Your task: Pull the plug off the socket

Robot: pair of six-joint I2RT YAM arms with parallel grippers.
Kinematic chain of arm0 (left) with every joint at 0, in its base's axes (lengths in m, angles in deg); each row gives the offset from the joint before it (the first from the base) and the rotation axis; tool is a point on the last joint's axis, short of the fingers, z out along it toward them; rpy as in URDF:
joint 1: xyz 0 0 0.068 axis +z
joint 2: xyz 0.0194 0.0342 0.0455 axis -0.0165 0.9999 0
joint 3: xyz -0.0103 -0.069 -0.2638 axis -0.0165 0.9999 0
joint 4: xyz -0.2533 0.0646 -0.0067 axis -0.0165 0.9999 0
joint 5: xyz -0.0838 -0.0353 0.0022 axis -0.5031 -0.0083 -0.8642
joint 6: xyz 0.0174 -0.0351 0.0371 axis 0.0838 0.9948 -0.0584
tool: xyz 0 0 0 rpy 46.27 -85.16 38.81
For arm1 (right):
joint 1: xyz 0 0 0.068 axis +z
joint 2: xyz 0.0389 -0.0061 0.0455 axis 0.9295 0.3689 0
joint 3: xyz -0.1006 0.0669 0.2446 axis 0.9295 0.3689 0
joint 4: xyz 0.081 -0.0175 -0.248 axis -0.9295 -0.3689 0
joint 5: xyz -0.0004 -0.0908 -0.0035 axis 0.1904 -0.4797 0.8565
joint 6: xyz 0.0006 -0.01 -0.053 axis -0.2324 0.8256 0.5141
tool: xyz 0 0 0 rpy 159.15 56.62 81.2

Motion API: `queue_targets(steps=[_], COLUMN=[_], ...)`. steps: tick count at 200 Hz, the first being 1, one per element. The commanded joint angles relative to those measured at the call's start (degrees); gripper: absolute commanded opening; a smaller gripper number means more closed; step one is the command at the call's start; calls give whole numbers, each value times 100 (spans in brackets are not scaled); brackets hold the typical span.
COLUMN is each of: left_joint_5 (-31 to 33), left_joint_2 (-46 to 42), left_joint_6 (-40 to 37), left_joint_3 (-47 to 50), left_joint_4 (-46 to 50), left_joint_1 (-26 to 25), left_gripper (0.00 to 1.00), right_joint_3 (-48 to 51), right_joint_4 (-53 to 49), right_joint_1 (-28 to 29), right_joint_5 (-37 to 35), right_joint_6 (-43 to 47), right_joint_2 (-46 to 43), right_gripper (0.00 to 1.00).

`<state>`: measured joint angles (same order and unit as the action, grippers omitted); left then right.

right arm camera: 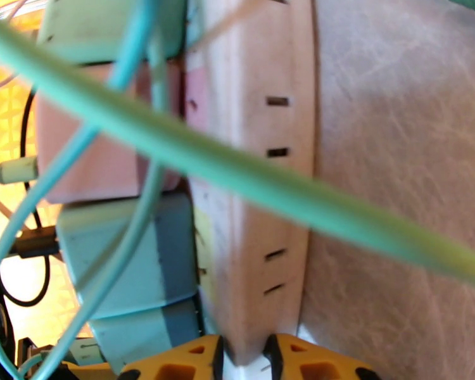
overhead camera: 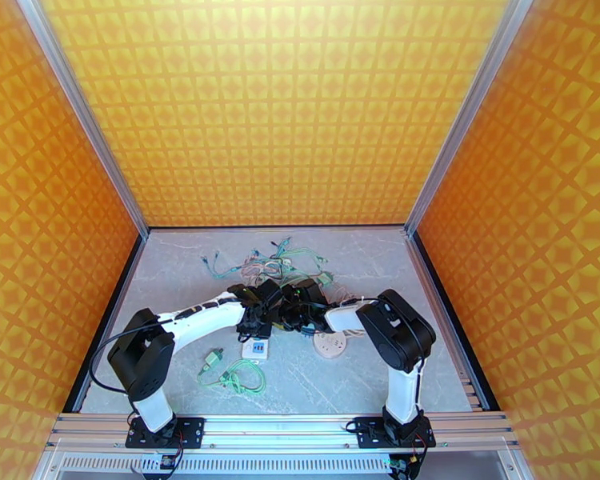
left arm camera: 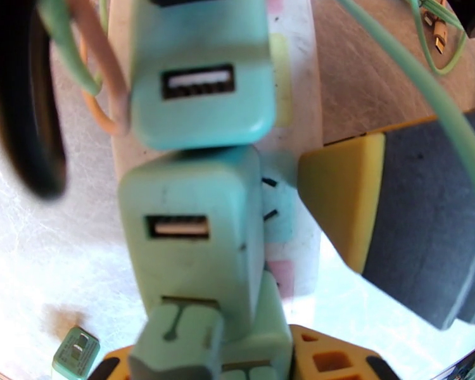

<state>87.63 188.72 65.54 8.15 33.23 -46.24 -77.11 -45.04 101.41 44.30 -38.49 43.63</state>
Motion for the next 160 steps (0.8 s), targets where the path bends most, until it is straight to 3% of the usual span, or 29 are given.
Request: queue_targets(steps=[1, 25, 59, 92, 160], left_joint_5=[-263, -267, -265, -304, -803], left_joint_2=[16, 65, 83, -58, -362], left_joint_6=[49, 46, 77, 132, 503], left_joint_3=[99, 114, 85, 55, 244], left_joint_4=[-188, -246, -240, -229, -704], left_joint_1=[-14, 21, 32, 30, 91], left_gripper=[36, 35, 25, 12, 10], right_joint_3=[-60, -22, -13, -193, -267], right_joint_4=[-83, -192, -428, -1269, -1458], right_joint_1=[-1, 0, 6, 18, 86], right_joint_5=[44, 48, -24, -342, -398], right_joint_6=[156, 224, 391, 703, 830], right_joint_2=[129, 156, 160, 191, 295], right_gripper=[28, 30, 26, 21, 21])
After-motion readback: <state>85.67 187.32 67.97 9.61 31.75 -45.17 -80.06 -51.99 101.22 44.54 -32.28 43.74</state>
